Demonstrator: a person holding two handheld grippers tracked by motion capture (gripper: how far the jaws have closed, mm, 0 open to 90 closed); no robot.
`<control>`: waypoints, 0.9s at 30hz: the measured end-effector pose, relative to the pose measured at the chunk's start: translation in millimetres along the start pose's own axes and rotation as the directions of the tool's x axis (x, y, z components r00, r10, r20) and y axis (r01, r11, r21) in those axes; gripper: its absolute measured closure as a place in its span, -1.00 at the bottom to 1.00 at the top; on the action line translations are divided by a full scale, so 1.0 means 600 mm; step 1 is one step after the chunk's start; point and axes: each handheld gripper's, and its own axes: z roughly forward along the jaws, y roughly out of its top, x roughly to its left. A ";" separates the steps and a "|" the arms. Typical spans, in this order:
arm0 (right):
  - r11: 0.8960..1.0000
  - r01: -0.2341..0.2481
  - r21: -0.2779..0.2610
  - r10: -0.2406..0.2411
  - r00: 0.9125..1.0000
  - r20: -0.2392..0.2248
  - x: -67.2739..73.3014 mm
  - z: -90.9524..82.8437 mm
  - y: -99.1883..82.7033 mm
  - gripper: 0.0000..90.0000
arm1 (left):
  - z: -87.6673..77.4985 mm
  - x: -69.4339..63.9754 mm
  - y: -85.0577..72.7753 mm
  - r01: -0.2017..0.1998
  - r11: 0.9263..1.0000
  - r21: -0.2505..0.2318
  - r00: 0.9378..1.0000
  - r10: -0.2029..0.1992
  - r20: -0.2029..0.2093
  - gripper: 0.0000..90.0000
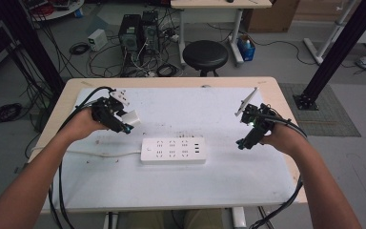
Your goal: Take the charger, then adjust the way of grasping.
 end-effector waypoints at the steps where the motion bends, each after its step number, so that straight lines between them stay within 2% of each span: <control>1: 1.000 -0.001 -0.006 0.001 1.000 0.001 0.001 -0.001 0.000 -0.94 | -0.007 -0.006 0.000 -0.007 1.000 -0.002 1.000 0.007 -0.001 -0.06; 9: 1.000 0.009 -0.016 -0.009 1.000 0.021 0.016 -0.008 -0.001 -0.94 | -0.033 -0.041 -0.002 -0.008 1.000 -0.025 1.000 0.008 -0.005 -0.06; 12: 1.000 0.009 -0.016 -0.009 1.000 0.020 0.019 -0.009 -0.001 -0.94 | -0.035 -0.043 -0.002 -0.008 1.000 -0.026 1.000 0.008 -0.005 -0.06; 13: 1.000 0.009 -0.022 -0.008 1.000 0.021 0.021 -0.011 -0.002 -0.94 | -0.045 -0.054 -0.002 -0.023 0.999 -0.034 1.000 0.023 0.001 -0.06; 14: 1.000 0.006 -0.023 -0.005 1.000 0.022 0.022 -0.012 -0.002 -0.93 | -0.047 -0.059 -0.001 -0.021 0.999 -0.039 1.000 0.021 0.001 -0.06; 18: 1.000 0.011 -0.028 -0.011 1.000 0.026 0.025 -0.012 0.001 -0.93 | -0.062 -0.073 0.002 -0.044 0.997 -0.058 0.999 0.045 0.011 -0.06; 20: 0.999 0.008 -0.033 -0.007 1.000 0.025 0.026 -0.011 0.002 -0.94 | -0.067 -0.078 0.004 -0.042 0.997 -0.071 0.999 0.043 0.013 -0.06; 27: 0.999 -0.014 -0.051 0.015 1.000 0.016 0.027 -0.009 0.004 -0.93 | -0.069 -0.089 0.010 -0.065 0.996 -0.062 0.998 0.066 0.016 -0.06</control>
